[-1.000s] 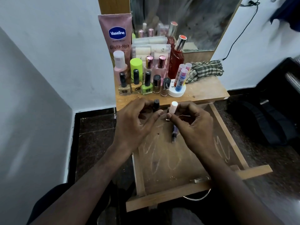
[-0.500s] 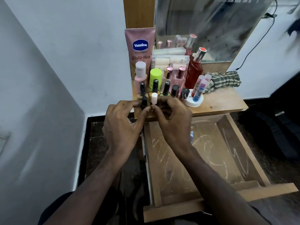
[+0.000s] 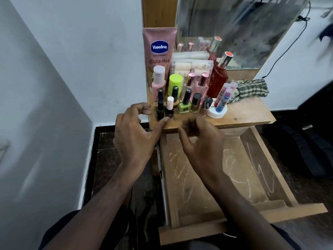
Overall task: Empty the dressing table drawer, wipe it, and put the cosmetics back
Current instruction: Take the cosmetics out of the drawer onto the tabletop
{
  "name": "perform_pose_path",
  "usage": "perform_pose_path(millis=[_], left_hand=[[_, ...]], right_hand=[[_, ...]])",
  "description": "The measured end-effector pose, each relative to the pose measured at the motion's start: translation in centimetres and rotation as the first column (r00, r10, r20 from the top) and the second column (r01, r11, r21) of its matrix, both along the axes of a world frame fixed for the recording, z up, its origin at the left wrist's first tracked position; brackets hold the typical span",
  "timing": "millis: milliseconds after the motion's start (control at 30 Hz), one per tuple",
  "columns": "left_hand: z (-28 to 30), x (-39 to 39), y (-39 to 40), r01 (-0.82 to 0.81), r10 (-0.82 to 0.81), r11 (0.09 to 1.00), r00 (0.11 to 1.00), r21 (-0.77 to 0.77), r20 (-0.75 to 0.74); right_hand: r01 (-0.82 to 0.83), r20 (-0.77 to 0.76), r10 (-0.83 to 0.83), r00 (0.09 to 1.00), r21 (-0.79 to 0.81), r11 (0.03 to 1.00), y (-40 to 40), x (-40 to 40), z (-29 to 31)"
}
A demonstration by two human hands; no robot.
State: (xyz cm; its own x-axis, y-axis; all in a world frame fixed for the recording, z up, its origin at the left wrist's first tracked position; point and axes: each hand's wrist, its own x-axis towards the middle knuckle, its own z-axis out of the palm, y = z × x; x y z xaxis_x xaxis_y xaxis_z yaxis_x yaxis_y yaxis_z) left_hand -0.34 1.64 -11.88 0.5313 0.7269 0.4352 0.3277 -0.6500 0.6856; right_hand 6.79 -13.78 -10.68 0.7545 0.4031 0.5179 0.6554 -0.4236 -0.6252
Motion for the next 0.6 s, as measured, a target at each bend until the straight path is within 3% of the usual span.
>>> perform_pose_path(millis=[67,133,200,300,367,433,600], left_hand=[[0.2,-0.1,-0.5,0.074,-0.083,0.994,0.988,0.077,0.133],[0.0,0.0,-1.5,0.256,-0.303,0.937,0.934,0.238,0.188],[-0.8,0.4,-2.8,0.468,-0.519,0.804,0.854,0.368,0.047],[-2.0,1.3,-4.7,0.715,-0.68,0.633,0.697,0.297,-0.227],[-2.4,2.2,-5.7,0.756,-0.687,0.636,0.645,0.152,-0.333],[-2.7,3.1,-6.2,0.731,-0.659,0.679,0.647,0.066,-0.383],[-3.3,5.5,-7.5,0.659,-0.553,0.748,0.683,0.076,-0.477]], right_hand=[[-0.017,-0.036,0.013,0.999,-0.108,0.994,-2.6,-0.5,-0.2],[0.001,-0.179,-0.05,0.983,-0.259,0.966,-4.8,0.5,-0.5],[0.005,-0.284,-0.162,0.945,-0.481,0.876,-6.4,2.2,-1.0],[0.014,-0.331,-0.271,0.904,-0.611,0.792,-8.0,3.8,-2.2],[0.013,-0.366,-0.321,0.874,-0.641,0.767,-8.4,4.3,-2.6],[0.002,-0.38,-0.342,0.859,-0.667,0.745,-8.5,4.8,-3.0],[-0.093,-0.419,-0.347,0.839,-0.739,0.668,-8.5,6.1,-3.9]])
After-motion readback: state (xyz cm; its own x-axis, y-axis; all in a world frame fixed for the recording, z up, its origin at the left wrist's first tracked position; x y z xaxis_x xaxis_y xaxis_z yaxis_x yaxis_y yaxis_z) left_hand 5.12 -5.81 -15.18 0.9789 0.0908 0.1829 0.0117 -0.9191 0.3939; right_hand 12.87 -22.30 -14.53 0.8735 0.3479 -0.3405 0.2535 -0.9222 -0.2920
